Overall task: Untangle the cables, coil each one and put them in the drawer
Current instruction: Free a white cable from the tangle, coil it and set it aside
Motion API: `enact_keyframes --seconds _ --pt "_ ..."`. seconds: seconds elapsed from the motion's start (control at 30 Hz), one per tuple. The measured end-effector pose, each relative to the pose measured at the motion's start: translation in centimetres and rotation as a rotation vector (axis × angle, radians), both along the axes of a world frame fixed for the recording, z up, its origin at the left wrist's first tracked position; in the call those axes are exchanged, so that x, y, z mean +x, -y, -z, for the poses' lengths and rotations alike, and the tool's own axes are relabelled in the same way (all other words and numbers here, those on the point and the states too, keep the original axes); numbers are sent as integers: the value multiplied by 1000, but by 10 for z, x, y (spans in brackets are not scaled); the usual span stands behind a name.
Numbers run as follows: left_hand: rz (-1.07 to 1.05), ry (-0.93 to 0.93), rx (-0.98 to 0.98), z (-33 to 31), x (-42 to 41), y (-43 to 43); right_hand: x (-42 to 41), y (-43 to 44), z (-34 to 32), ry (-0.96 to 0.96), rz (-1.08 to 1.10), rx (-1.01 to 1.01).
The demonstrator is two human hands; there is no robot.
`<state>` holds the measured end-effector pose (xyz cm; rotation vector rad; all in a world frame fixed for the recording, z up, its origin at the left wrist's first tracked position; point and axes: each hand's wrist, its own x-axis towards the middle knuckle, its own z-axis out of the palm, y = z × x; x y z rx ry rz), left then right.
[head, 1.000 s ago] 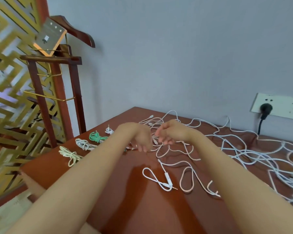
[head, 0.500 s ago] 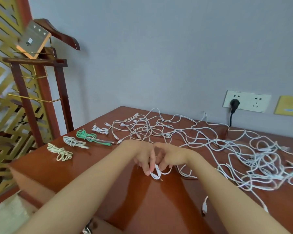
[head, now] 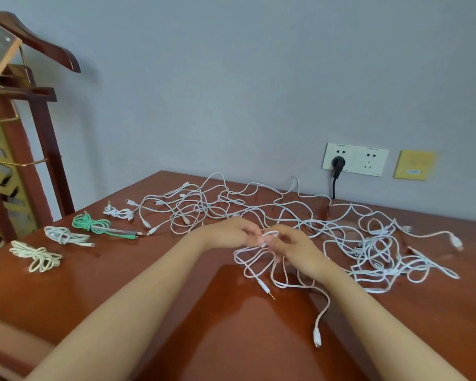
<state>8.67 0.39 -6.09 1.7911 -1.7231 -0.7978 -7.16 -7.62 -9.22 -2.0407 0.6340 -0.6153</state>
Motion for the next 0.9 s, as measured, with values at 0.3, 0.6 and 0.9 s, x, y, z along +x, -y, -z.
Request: enact_keyframes --seconds 0.3,0.6,0.9 --pt "-9 -896 -21 45 -41 32 -33 5 7 483 9 720" --pt "-247 -1396 -96 52 -40 59 -29 15 11 377 173 652" --pt "-314 -1559 -211 53 -54 68 -13 12 21 83 339 291"
